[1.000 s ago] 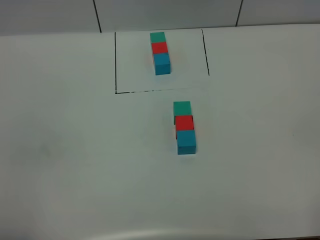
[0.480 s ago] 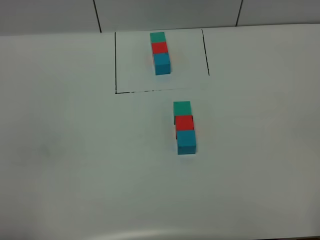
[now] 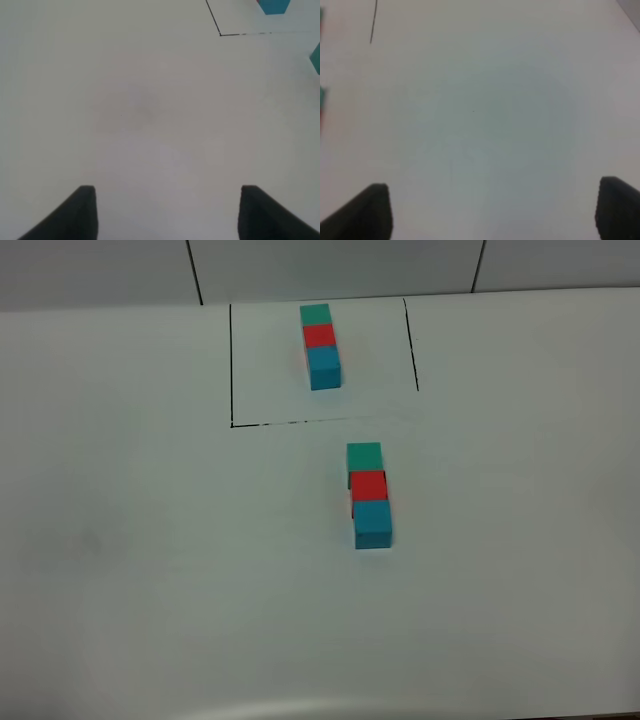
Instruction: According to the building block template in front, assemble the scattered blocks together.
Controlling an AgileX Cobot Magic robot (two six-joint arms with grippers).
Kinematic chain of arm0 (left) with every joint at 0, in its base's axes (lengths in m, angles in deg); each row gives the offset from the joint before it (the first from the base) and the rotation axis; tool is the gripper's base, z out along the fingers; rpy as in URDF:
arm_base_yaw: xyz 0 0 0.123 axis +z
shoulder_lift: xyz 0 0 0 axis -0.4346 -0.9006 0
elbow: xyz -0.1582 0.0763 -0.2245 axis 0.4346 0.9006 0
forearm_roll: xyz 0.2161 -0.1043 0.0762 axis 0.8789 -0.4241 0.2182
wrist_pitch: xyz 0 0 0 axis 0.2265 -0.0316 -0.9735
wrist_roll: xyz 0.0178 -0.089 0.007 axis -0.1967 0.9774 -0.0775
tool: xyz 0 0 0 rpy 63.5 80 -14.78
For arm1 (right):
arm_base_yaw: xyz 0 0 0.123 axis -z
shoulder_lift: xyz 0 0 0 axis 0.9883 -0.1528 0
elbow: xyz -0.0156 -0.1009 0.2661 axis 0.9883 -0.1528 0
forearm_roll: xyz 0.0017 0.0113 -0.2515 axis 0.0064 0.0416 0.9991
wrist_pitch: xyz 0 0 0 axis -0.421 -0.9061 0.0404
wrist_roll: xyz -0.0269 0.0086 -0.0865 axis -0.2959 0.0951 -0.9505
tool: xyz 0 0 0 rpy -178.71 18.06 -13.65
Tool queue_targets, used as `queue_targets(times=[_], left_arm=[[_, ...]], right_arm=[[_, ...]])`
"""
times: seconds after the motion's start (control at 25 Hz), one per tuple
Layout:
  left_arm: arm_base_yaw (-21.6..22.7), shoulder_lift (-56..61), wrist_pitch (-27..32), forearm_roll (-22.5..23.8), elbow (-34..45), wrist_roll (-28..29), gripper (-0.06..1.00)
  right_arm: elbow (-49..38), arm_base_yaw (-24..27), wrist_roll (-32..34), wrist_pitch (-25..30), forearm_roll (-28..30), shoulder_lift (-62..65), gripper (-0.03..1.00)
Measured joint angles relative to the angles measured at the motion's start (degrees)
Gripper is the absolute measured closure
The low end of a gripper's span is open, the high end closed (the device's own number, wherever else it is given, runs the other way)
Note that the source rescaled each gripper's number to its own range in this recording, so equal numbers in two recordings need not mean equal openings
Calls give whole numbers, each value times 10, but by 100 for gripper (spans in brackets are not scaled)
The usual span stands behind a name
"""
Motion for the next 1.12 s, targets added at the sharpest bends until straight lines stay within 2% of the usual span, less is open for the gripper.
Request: queue_targets(times=[0.4, 1.12], left_arm=[[0, 0, 0, 0, 0, 0, 64], [0, 0, 0, 0, 0, 0, 64]], right_arm=[[0, -21, 0, 0, 0, 0, 29], [0, -21, -2, 0, 2, 0, 29]])
